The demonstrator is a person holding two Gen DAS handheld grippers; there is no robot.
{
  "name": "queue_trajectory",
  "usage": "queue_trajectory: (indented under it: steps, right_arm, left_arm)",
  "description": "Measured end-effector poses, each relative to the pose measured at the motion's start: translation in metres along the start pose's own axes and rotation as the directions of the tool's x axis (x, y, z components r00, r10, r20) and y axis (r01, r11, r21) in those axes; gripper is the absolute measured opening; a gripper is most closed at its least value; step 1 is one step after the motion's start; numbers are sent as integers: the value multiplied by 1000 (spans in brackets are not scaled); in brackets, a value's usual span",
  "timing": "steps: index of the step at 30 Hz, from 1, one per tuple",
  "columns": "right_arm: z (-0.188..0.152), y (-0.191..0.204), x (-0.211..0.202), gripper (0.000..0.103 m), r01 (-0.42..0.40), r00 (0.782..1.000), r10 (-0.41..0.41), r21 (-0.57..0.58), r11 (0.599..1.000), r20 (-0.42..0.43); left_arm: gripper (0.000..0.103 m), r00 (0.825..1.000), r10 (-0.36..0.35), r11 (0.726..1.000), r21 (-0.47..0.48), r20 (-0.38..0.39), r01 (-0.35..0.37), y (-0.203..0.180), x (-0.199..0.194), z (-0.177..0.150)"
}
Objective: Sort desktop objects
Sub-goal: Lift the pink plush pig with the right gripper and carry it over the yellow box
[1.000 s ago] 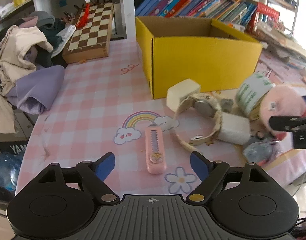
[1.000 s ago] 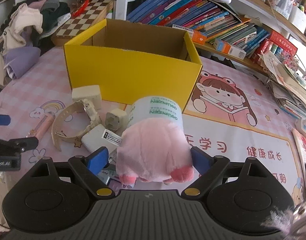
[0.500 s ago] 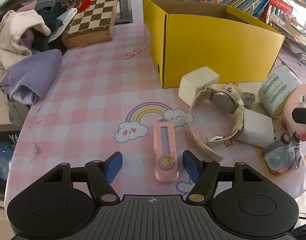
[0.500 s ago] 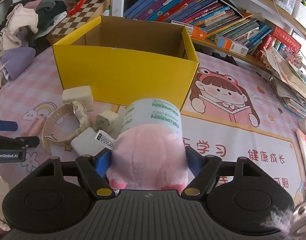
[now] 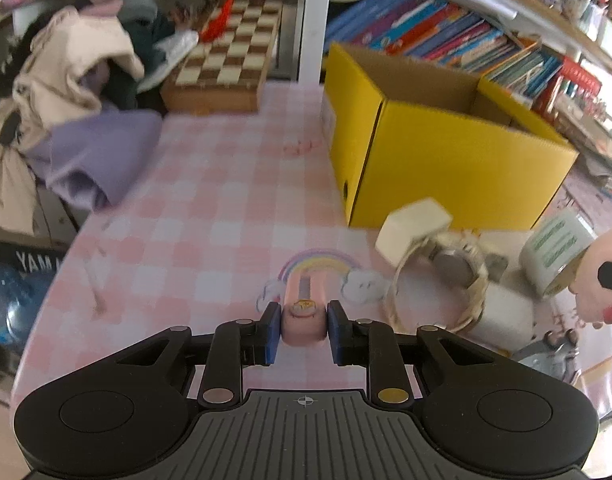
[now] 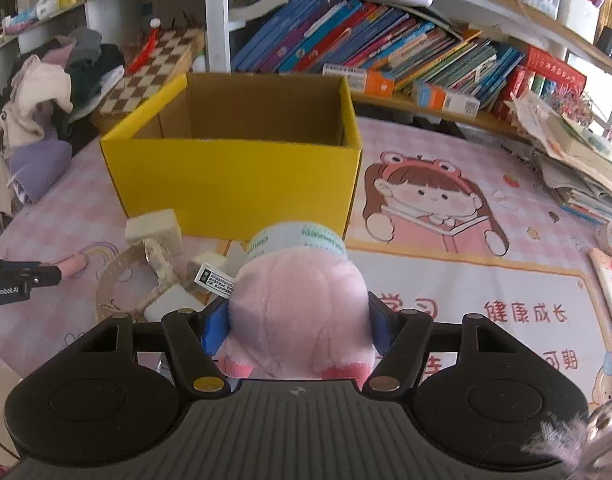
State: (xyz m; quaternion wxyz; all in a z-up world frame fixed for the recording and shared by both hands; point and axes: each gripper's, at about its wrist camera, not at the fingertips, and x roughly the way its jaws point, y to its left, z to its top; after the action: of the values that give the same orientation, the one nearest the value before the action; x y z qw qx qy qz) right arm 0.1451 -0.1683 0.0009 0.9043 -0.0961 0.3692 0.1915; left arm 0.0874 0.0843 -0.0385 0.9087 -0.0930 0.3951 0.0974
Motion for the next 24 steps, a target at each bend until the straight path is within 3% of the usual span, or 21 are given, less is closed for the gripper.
queue_trajectory:
  steps: [11, 24]
  right_arm:
    - [-8, -1, -19, 65, 3, 1000, -3, 16, 1000, 23]
    - [-11, 5, -50, 65, 14, 991, -16, 17, 1000, 131]
  left_arm:
    - [23, 997, -23, 1000, 23, 75, 21, -4, -24, 3]
    - [23, 987, -36, 999, 27, 156, 33, -1, -53, 2]
